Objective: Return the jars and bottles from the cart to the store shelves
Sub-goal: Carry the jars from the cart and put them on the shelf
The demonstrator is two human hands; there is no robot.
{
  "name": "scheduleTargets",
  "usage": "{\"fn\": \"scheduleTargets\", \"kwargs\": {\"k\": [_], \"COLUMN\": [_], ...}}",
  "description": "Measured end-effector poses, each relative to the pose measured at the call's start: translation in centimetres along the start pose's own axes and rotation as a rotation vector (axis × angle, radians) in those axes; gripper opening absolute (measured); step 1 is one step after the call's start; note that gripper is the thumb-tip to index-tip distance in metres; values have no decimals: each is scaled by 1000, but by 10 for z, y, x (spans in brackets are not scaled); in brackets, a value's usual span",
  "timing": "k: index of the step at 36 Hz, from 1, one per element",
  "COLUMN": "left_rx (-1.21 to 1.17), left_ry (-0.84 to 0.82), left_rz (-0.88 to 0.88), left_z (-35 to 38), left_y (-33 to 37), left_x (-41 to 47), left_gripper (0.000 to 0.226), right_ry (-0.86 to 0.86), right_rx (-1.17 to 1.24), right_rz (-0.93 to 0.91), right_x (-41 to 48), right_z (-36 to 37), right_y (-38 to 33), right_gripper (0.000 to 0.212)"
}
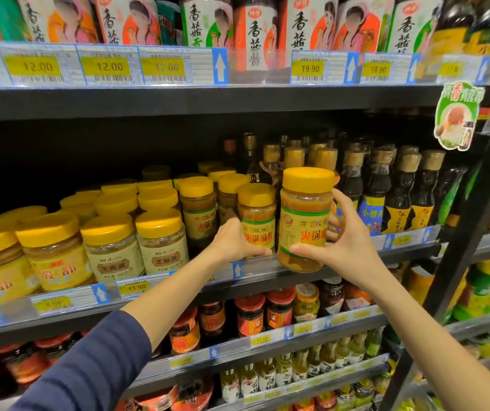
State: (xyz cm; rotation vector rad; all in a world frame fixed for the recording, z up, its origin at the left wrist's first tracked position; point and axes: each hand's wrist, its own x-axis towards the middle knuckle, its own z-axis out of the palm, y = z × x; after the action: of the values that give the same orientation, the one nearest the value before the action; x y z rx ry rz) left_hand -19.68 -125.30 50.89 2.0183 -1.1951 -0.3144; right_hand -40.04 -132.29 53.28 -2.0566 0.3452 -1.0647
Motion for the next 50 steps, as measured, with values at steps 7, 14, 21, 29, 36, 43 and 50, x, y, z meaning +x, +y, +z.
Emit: {"fn": "scheduleTargets", "kwargs": {"k": [7, 14, 21, 29, 36, 43, 50], "left_rx": [-10, -79, 218, 357, 309, 240, 278], "left_ry": [27, -44, -89, -117, -65, -85, -134], "left_rz": [-41, 174, 170, 202, 244, 221, 116], "left_z": [-53, -118, -134, -144, -151, -156, -160], "left_y": [16, 64, 93, 100, 98, 97, 88], "left_x": [-15, -56, -55, -58, -56, -44, -26], "left_gripper": [82, 80, 85, 59, 58, 62, 68], "right_ry": [-19, -63, -126, -161, -146, -161, -212], "right_rx": [45, 77, 78, 89, 44, -21, -34], "right_rz": [-12, -39, -66, -71, -81, -90, -9], "right_x": [0, 7, 9, 7, 14, 20, 14], "right_z": [11, 37, 63, 77, 77, 75, 63], "right_y": [-7, -14, -26, -35, -41, -40, -22], "right_gripper": [97, 96, 94, 95, 101, 104, 90]}}
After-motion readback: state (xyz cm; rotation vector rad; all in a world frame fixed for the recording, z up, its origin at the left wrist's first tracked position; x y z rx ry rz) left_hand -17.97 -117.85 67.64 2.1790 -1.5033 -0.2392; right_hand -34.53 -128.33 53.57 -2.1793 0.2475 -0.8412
